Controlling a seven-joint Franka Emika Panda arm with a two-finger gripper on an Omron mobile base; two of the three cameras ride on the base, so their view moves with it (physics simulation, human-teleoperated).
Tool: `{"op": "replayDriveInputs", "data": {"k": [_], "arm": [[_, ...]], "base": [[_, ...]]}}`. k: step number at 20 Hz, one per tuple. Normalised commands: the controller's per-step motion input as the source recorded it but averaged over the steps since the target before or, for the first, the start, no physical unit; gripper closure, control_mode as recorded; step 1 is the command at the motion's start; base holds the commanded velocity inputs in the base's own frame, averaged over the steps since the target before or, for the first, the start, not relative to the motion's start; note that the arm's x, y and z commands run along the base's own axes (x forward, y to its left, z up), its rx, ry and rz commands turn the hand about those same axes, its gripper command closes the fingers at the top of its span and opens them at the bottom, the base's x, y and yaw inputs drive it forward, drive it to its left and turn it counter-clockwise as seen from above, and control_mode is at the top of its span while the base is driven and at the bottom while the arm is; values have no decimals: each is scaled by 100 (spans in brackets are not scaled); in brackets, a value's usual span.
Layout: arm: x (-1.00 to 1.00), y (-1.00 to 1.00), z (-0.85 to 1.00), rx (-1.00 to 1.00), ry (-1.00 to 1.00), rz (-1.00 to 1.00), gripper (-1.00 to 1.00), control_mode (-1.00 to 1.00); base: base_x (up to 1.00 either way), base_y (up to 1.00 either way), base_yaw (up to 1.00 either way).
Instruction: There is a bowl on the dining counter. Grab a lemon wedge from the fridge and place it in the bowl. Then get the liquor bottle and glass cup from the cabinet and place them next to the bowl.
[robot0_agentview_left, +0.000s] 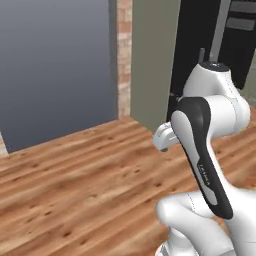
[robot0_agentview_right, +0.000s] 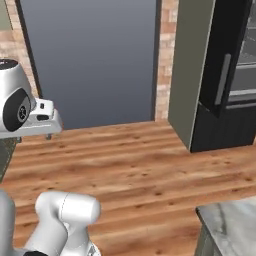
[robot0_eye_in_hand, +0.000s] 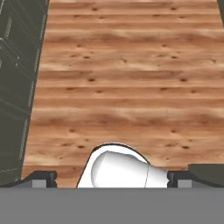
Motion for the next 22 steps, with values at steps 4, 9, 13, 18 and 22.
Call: {"op": "replayDriveInputs", "data": {"k": [4,9,13,18,22], "arm": [[0,0,0,0,0,0,-100,100],[0,0,0,0,0,0,-100,100],[0,0,0,0,0,0,-100,100],[0,0,0,0,0,0,-100,100],[0,0,0,0,0,0,-100,100]], "base": [[100,38,30],[100,29,39],[100,25,41],[100,21,40],[100,9,42]]}}
